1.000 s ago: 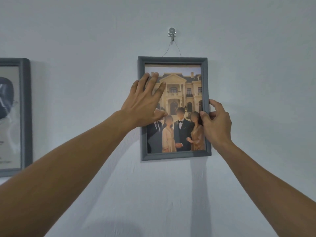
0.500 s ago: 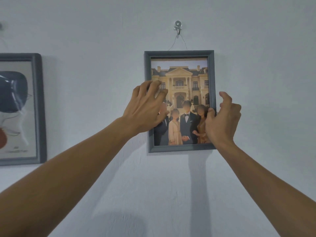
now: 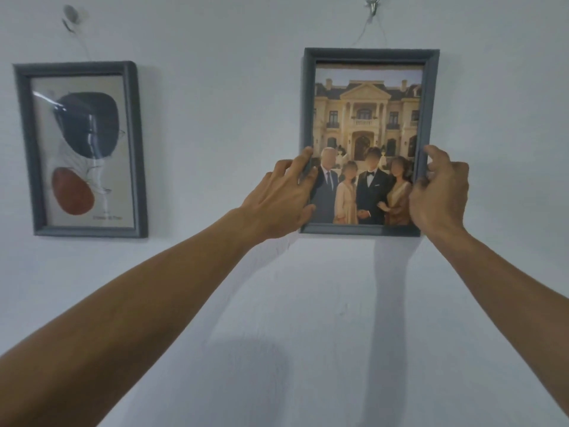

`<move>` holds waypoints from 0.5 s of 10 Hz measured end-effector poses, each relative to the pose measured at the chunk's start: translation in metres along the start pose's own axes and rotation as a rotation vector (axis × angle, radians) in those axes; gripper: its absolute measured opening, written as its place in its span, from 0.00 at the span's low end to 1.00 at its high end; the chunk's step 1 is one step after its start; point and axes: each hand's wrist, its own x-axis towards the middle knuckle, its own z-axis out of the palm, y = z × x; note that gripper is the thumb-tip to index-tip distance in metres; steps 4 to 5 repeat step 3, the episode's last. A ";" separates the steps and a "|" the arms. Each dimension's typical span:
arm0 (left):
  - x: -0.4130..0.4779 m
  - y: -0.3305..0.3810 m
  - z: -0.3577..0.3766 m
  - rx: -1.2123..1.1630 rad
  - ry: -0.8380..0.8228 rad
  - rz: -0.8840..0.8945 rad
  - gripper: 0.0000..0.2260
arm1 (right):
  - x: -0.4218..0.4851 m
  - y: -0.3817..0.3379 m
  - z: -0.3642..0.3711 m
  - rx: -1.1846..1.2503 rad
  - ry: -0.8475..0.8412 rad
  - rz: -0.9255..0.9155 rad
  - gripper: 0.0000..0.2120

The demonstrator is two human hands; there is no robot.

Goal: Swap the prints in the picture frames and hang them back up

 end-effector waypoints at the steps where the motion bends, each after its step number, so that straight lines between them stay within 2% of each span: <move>1: -0.003 0.002 0.001 -0.014 -0.037 0.008 0.32 | 0.004 0.001 -0.003 0.011 0.010 0.002 0.27; 5: -0.007 0.000 -0.001 -0.052 -0.031 0.013 0.32 | 0.002 -0.006 -0.005 -0.001 0.025 0.017 0.26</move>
